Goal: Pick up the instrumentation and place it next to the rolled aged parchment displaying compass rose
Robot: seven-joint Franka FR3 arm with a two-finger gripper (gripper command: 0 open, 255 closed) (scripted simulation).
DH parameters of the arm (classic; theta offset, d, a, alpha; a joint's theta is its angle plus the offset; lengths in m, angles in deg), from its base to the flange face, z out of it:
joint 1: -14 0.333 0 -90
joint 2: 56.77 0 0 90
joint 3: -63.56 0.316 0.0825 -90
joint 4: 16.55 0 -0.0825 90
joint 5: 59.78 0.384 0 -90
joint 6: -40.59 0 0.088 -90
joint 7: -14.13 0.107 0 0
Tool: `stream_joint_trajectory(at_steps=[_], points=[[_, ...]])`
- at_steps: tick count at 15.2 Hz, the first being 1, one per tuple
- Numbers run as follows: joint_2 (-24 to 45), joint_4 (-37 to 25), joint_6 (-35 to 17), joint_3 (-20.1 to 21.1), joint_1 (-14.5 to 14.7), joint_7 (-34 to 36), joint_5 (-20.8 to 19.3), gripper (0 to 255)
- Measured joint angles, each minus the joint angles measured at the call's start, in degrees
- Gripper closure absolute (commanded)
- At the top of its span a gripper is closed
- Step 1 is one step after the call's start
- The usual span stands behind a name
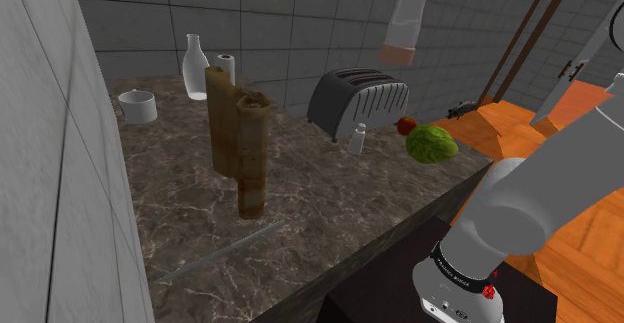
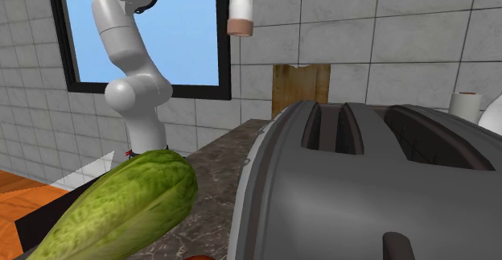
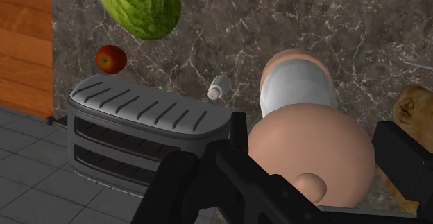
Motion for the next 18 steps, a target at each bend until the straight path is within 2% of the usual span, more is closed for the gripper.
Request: stream_joint_trajectory(at_steps=[5,12,15,17,18], points=[[1.23,-1.33,1.08,5.72,2.06,9.11,2.92,255],[7.08,-7.96,2.9,14.19,5.4,22.5,5.68,255],[11.66,-13.31,4.22,18.36,7.62,29.01,5.68,255],[16.65,-19.92,6.46,21.87,10.18,34.14,4.46,255],[17.36,-20.31,6.33,22.5,10.78,35.6,4.45,255]])
